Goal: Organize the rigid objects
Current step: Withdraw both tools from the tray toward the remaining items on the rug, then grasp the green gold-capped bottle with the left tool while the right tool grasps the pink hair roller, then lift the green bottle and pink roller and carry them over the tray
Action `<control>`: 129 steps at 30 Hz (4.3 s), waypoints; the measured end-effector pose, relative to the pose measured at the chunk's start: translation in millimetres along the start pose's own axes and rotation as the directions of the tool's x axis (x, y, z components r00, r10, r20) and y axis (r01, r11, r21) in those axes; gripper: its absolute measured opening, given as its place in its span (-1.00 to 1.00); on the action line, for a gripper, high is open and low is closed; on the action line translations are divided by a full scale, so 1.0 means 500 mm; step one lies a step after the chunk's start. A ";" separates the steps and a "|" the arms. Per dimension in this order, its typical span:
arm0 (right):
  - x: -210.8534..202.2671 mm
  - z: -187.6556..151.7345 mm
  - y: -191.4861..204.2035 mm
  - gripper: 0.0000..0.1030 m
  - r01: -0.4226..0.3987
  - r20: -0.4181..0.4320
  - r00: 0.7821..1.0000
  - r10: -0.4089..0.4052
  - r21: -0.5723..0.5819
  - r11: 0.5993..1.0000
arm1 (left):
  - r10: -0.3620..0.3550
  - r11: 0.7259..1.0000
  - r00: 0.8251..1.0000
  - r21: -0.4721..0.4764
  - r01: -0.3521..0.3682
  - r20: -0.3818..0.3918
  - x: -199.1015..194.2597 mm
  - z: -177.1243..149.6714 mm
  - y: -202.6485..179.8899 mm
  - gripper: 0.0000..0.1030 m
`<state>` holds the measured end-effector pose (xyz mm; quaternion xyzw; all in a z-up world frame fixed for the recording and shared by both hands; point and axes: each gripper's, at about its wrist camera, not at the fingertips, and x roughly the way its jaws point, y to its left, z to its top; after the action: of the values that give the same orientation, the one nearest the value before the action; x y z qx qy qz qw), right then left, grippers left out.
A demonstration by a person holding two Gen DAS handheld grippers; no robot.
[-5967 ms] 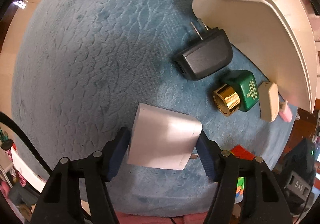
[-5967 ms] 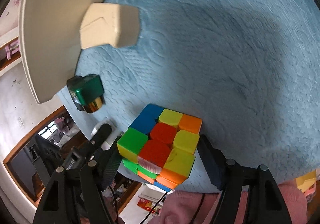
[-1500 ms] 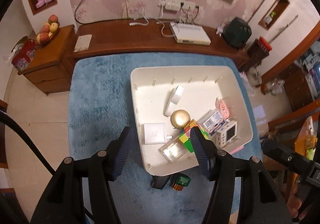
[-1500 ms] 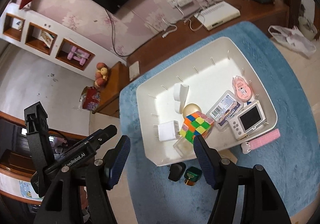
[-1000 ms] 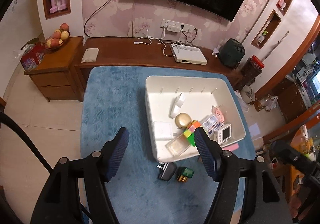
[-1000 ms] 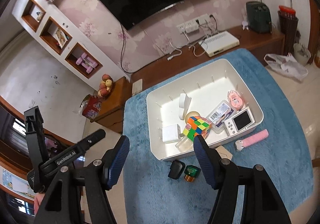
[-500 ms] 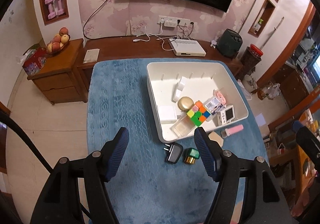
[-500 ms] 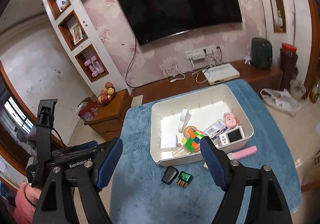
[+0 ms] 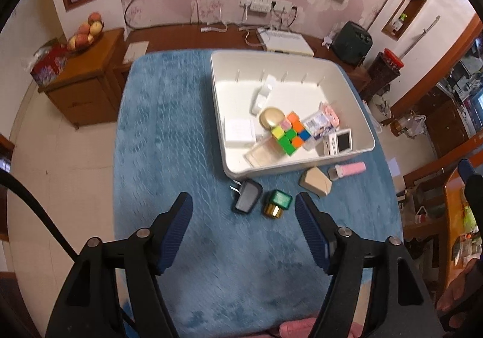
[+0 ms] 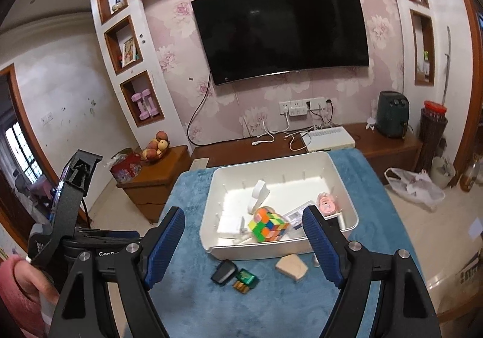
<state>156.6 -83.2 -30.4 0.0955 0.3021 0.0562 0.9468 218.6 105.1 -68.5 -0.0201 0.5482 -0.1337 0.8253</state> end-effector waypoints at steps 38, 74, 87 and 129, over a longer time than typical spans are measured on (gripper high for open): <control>0.169 -0.041 -0.318 0.58 -0.190 -0.168 0.975 0.146 -0.284 0.940 | 0.122 0.893 0.944 -0.381 -0.239 -0.307 0.272 -0.006 -0.095 0.59; 0.424 -0.205 -0.374 0.58 -0.299 -0.467 0.874 0.136 -0.295 0.908 | 0.081 0.815 0.853 -0.458 -0.354 -0.515 0.494 0.008 -0.036 0.59; 0.443 -0.219 -0.362 0.57 -0.329 -0.496 0.859 0.130 -0.338 0.882 | 0.055 0.800 0.827 -0.471 -0.371 -0.559 0.534 0.051 -0.005 0.52; 0.271 -0.275 -0.300 -0.38 -0.343 -0.696 0.717 0.033 -0.312 0.886 | 0.089 0.889 0.815 -0.323 -0.324 -0.573 0.354 -0.175 -0.094 -0.01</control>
<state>193.8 -187.0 -248.6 -0.1061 0.5924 0.2488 0.7589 194.0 26.7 -254.2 -0.0912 0.7735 0.0754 0.6226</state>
